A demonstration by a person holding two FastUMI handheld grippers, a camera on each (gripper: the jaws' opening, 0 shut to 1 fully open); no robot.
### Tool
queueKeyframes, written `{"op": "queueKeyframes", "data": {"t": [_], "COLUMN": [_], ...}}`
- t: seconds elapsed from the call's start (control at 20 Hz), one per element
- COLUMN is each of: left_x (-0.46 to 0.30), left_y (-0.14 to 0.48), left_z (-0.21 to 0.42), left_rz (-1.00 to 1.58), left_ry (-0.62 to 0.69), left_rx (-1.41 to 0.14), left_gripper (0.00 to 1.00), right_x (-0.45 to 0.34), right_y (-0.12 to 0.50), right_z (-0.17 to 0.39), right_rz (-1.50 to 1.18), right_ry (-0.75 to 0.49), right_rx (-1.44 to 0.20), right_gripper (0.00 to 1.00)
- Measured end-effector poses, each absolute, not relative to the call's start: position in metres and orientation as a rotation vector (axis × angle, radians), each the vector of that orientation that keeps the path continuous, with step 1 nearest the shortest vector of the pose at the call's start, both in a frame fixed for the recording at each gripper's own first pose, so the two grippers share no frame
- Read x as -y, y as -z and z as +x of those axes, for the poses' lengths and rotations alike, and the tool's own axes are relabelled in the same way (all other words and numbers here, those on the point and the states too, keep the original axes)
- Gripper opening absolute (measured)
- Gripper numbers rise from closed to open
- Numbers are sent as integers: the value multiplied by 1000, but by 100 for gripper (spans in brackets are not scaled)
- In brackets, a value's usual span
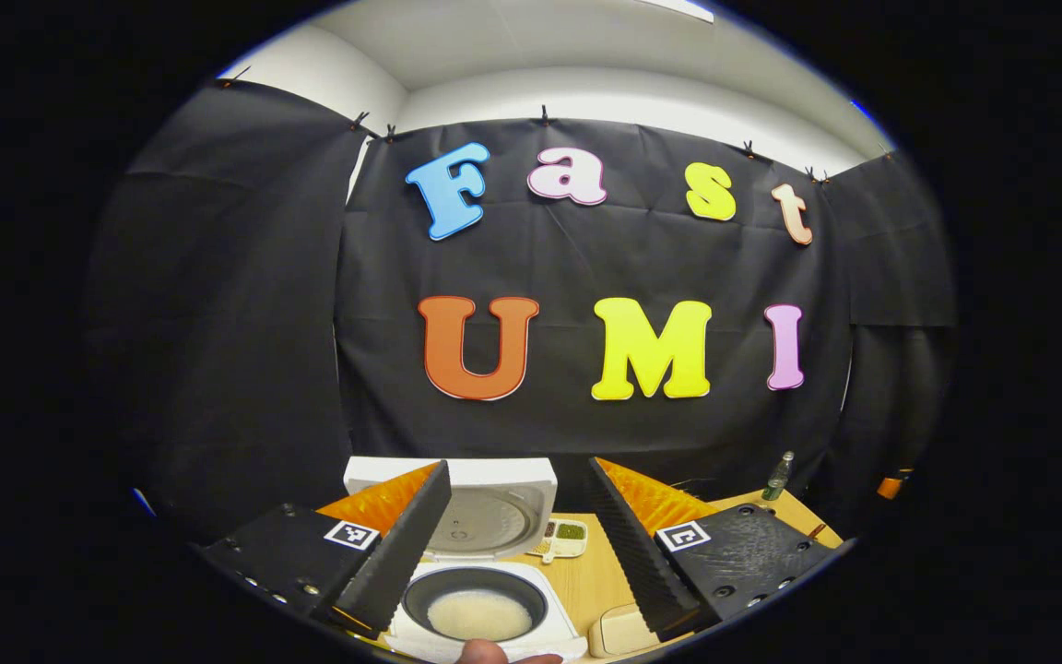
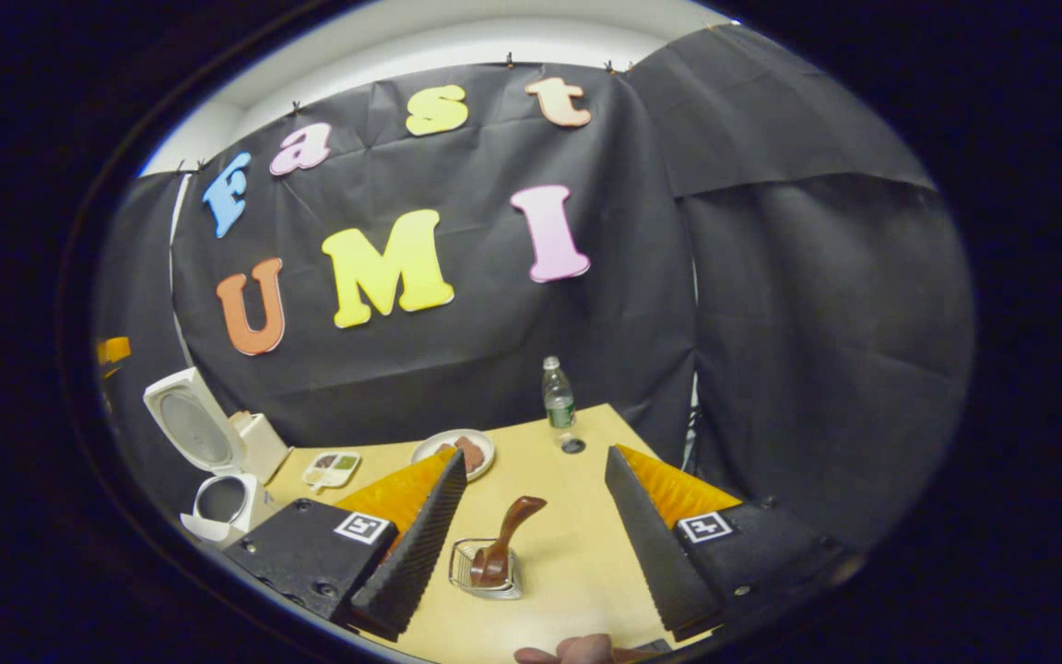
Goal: Close the left gripper, press the button to open the rice cooker; take a wooden spoon from the chopstick holder with the right hand, scoop a spoonful of rice and pour it into the rice cooker, then put the wooden spoon back into the chopstick holder.
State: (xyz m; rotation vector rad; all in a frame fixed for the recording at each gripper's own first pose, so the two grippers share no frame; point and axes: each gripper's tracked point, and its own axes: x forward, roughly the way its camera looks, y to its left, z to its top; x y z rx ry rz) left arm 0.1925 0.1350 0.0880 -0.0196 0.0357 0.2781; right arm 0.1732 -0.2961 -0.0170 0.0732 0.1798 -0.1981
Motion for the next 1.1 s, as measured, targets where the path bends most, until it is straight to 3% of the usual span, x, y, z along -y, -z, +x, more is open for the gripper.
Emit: {"op": "queueKeyframes", "data": {"t": [0.65, 0.85, 1.1], "left_x": [-241, -245, -233], "left_y": [-30, -4, 2], "left_z": [313, 316, 307], "left_rz": [-4, -40, -94], "left_ry": [-361, -363, -349], "left_rx": [-229, -324, -363], "left_gripper": [94, 94, 97], "right_x": [323, 314, 289], "right_y": [49, 48, 42], "right_z": [23, 28, 59], "right_rz": [108, 130, 100], "right_ry": [526, 519, 419], "right_rx": [-231, -223, -224], "right_gripper": [100, 99, 100]}}
